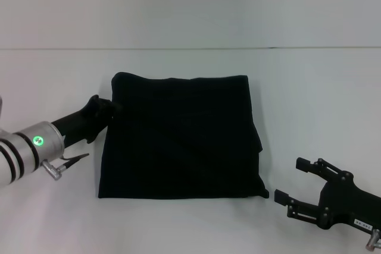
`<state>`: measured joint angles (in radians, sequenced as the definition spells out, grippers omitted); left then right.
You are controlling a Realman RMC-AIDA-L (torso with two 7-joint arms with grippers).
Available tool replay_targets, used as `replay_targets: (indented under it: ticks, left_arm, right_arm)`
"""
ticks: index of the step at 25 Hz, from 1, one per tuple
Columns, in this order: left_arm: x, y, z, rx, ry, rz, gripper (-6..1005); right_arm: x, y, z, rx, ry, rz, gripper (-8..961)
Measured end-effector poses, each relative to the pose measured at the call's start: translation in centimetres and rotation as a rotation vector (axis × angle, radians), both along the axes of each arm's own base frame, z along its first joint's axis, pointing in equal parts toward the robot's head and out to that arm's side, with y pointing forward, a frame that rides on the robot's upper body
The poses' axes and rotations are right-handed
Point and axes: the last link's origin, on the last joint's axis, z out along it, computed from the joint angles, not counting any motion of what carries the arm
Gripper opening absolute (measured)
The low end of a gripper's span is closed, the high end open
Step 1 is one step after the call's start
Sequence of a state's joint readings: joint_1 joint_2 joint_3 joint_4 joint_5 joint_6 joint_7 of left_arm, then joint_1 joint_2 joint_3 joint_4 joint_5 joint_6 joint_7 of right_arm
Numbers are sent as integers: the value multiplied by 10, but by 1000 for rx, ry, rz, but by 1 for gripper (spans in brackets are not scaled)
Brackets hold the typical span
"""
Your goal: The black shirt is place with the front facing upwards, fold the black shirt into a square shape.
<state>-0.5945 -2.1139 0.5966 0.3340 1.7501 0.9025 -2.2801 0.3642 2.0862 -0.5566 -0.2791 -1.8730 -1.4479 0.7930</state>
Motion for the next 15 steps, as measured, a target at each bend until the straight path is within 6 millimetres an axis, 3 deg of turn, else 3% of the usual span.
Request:
replay_targets:
  ticks: [5, 10, 15]
  left_arm:
    - [7, 2, 0, -4, 12, -57, 94]
    - [12, 3, 12, -15, 112, -220, 114]
    - [-3, -2, 36, -97, 224, -316, 166]
  right_arm:
    - [-2, 2, -1, 0, 1, 6, 945]
    - [-4, 6, 0, 15, 11, 1, 945]
    - [-5, 12, 5, 62, 38, -23, 945]
